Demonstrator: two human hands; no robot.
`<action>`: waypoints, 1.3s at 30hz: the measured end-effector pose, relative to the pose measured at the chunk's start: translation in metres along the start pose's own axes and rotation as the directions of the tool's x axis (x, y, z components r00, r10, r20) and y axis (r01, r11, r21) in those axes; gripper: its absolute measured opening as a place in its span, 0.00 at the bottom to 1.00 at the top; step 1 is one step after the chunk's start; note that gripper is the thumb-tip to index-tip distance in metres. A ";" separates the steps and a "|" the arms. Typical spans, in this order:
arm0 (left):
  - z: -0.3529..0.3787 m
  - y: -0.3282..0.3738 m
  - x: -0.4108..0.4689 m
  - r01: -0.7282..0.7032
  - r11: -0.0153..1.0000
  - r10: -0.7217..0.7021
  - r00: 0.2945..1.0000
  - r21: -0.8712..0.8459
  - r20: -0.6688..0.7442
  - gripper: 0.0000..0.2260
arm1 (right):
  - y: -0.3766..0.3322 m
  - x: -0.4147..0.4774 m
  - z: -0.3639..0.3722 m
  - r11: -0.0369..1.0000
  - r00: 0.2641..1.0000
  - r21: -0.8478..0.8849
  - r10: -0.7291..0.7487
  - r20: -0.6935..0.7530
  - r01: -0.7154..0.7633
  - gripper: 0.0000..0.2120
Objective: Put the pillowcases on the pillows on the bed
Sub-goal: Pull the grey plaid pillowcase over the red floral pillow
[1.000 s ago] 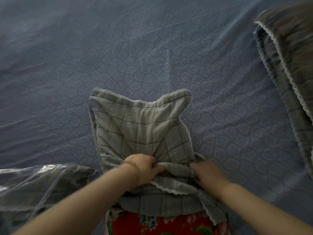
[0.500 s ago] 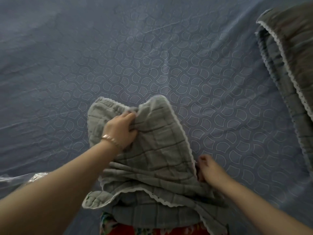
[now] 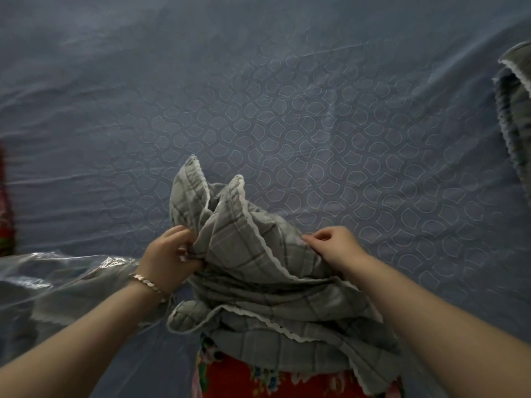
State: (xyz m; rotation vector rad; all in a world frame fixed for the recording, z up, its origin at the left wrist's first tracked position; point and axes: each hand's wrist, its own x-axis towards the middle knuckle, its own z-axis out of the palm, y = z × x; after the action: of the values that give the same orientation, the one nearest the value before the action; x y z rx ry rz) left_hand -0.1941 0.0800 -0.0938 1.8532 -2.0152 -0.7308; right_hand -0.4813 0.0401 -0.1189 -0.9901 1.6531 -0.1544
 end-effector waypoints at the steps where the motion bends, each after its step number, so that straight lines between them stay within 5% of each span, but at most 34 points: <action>1: -0.001 -0.001 -0.001 -0.014 1.000 0.014 1.000 0.007 0.002 0.13 | 0.002 -0.001 -0.001 1.000 0.999 -0.007 -0.023 -0.038 0.023 0.13; 6: -0.006 0.003 -0.008 -0.054 0.998 0.053 0.997 -0.013 -0.058 0.12 | 0.027 0.000 -0.006 0.911 0.977 -0.401 0.006 -0.215 -0.093 0.15; 11: -0.005 0.013 -0.001 0.005 1.000 -0.006 0.996 -0.012 -0.094 0.17 | 0.026 0.009 0.003 0.845 0.975 -0.489 0.215 -0.063 -0.218 0.17; 19: 0.004 0.017 0.000 0.159 0.984 -0.173 0.959 -0.078 -0.223 0.14 | 0.033 -0.024 -0.014 0.938 0.980 -0.331 0.153 0.127 -0.103 0.22; 27: -0.002 0.048 0.023 0.349 0.930 -0.367 0.867 -0.114 -0.337 0.12 | 0.060 -0.042 -0.018 0.853 0.969 -0.460 -0.214 0.125 0.248 0.22; 32: 0.011 0.103 0.092 0.407 0.861 -0.501 0.786 -0.307 -0.363 0.10 | 0.072 -0.029 -0.028 0.987 0.996 -0.142 -0.086 -0.021 0.082 0.22; 33: 0.019 0.112 0.098 0.393 0.838 -0.516 0.795 -0.378 -0.318 0.07 | 0.072 -0.029 -0.023 0.993 0.993 -0.099 -0.069 -0.097 0.060 0.19; 35: 0.032 0.128 0.090 0.364 0.842 -0.443 0.888 -0.397 -0.125 0.19 | 0.069 -0.042 -0.015 0.994 0.969 -0.045 -0.111 -0.222 0.104 0.16; 37: 0.040 0.132 0.057 0.266 0.943 -0.234 0.958 -0.201 0.167 0.33 | 0.072 -0.066 -0.006 0.912 0.928 -0.339 -0.310 -0.208 0.229 0.29; 39: 0.042 0.127 0.010 0.059 0.973 -0.165 0.853 0.221 0.496 0.44 | 0.086 -0.084 0.010 0.668 0.883 -0.693 -0.459 -0.096 0.272 0.43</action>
State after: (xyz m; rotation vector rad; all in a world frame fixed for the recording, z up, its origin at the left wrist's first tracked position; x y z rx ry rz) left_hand -0.3230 0.0815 -0.0586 2.0673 -2.3860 -1.2061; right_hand -0.5173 0.1551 -0.1087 -1.9402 1.7604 0.0508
